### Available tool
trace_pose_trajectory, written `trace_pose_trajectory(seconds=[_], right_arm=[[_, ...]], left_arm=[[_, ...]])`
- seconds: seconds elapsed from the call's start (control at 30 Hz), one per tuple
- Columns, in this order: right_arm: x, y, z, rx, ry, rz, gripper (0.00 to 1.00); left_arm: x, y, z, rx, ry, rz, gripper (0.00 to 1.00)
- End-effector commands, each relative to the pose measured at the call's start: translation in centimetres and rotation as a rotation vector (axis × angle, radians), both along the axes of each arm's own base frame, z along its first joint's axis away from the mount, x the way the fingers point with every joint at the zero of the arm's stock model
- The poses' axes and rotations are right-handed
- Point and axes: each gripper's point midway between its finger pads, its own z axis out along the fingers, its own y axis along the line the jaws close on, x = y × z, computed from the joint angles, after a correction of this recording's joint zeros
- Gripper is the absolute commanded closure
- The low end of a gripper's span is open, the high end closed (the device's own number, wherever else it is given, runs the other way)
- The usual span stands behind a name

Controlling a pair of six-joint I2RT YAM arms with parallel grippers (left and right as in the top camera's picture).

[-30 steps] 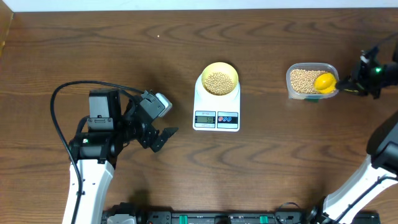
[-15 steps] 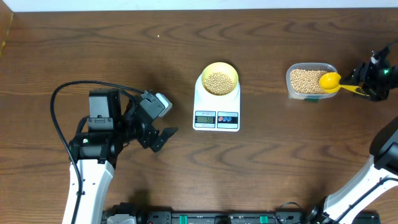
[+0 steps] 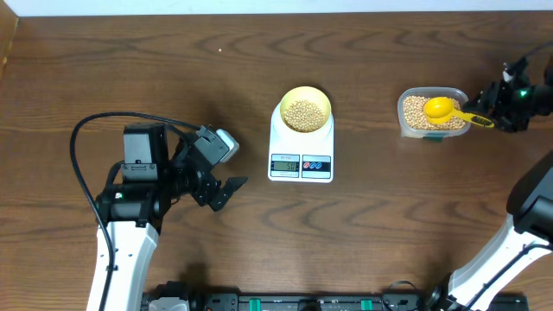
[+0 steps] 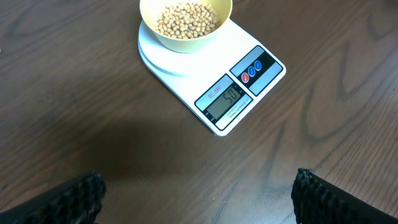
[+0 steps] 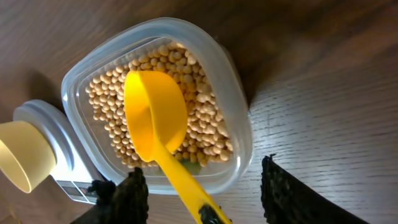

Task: Scoop item into bowl and weigh 50g on scale
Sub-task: 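Open the right gripper and release the scoop handle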

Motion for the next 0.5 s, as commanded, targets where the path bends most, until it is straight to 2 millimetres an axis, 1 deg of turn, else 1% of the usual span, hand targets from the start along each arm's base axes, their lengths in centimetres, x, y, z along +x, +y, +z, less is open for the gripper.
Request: trace_pose_trajectory(seconds=[0.0, 0.23, 0.47], right_arm=[[-0.4, -0.7, 0.0, -0.044, 0.015, -0.007, 0.44], [-1.4, -3.2, 0.0, -0.036, 0.03, -0.081, 0.44], [-2.4, -4.6, 0.0, -0.034, 0.043, -0.108, 0.44]], left_arm=[[0.0, 0.2, -0.3, 0.006, 0.008, 0.002, 0.02], [0.0, 0.2, -0.3, 0.006, 0.008, 0.002, 0.03], [0.0, 0.2, -0.3, 0.006, 0.008, 0.002, 0.02]])
